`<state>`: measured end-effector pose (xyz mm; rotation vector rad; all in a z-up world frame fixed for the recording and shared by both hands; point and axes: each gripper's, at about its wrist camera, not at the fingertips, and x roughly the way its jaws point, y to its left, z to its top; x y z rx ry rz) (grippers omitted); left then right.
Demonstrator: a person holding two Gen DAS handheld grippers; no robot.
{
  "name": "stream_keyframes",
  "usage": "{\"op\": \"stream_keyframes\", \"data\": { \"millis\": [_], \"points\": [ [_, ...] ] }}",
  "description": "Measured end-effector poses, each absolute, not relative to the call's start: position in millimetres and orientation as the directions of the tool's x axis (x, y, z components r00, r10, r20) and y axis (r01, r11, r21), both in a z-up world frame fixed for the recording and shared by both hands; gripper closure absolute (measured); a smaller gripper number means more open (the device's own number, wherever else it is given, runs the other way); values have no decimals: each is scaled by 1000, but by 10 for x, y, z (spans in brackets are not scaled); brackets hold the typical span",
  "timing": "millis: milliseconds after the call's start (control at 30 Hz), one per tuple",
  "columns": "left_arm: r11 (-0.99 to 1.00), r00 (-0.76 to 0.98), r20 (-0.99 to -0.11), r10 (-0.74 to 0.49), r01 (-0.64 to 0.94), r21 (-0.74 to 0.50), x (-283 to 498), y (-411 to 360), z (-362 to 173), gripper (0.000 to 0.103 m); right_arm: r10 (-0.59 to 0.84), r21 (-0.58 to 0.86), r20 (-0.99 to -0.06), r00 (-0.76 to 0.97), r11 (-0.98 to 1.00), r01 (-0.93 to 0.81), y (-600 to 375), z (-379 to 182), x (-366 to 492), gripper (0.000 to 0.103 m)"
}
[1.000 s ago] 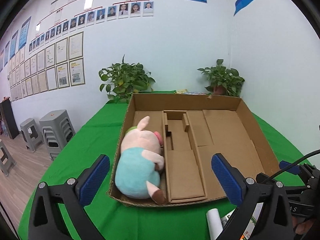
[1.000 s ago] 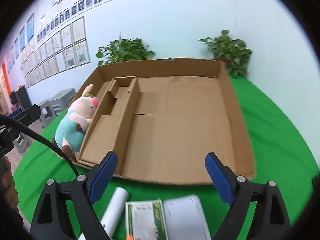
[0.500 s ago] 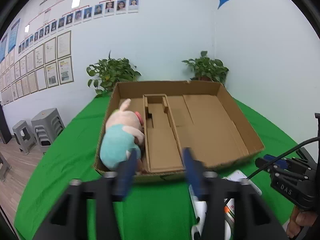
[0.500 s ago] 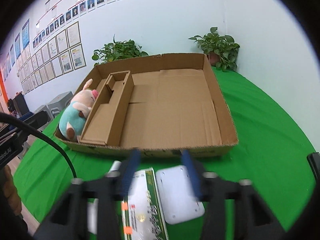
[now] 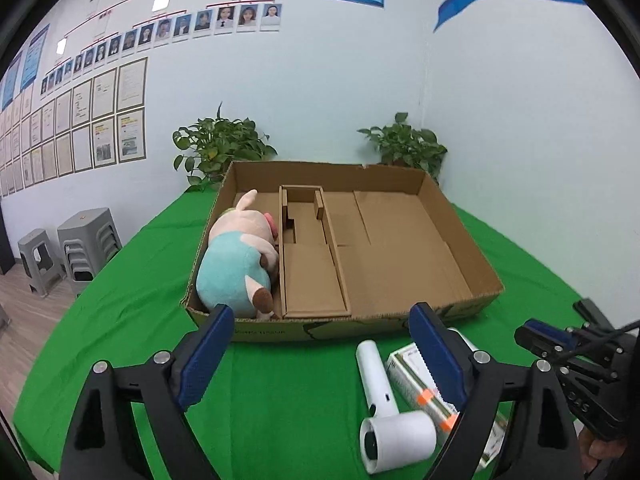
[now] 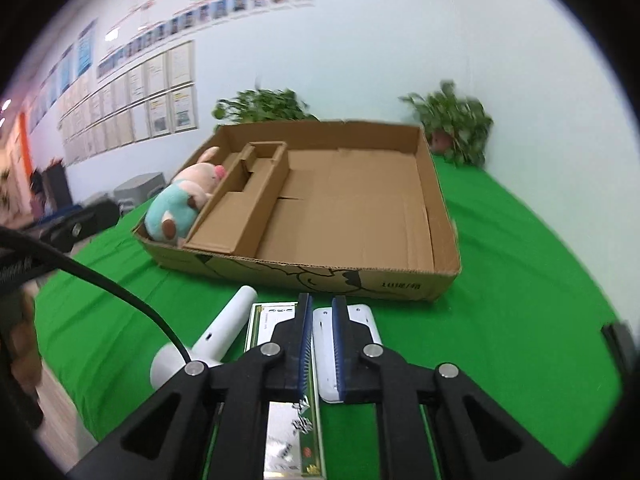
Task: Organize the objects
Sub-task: 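Open the left gripper to release the insert and withdraw from the box, then move the left gripper down toward the white hair dryer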
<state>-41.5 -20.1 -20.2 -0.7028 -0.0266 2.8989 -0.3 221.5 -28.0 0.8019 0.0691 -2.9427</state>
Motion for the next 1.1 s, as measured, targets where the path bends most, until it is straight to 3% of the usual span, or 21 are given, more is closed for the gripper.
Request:
{"op": "stream_keyframes", "data": {
  "millis": [33, 67, 133, 267, 533, 667, 833, 1100],
  "points": [
    [-989, -874, -464, 145, -143, -40, -399, -197, -216, 13, -106, -23, -501, -859, -990, 136, 2198, -279, 63, 75],
    [-990, -867, -479, 139, -139, -36, -392, -201, -239, 13, -156, -14, -499, -853, -982, 188, 2178, -285, 124, 53],
    [-987, -841, -517, 160, -148, -64, -407, -215, -303, 13, -292, 32, -503, -814, -947, 319, 2130, -329, 250, 22],
    [-978, -790, -578, 208, -168, -122, -438, -274, -458, 13, -439, 86, -509, -740, -882, 464, 1988, -491, 469, 19],
    [-925, -635, -673, 378, -275, -261, -757, -200, -812, 13, -634, 272, -525, -568, -757, 594, 1804, -628, 397, 19],
    [-876, -548, -684, 481, -316, -363, -1016, -135, -996, 15, -580, 217, -581, -571, -786, 578, 1581, -685, 198, 19],
    [-771, -383, -671, 635, -366, -521, -1319, -28, -1287, 20, -528, 247, -653, -543, -826, 506, 1469, -839, -100, 17],
    [-734, -283, -685, 672, -383, -562, -1399, 124, -1522, 33, -424, 239, -718, -551, -895, 377, 1538, -977, -329, 17]
  ]
}}
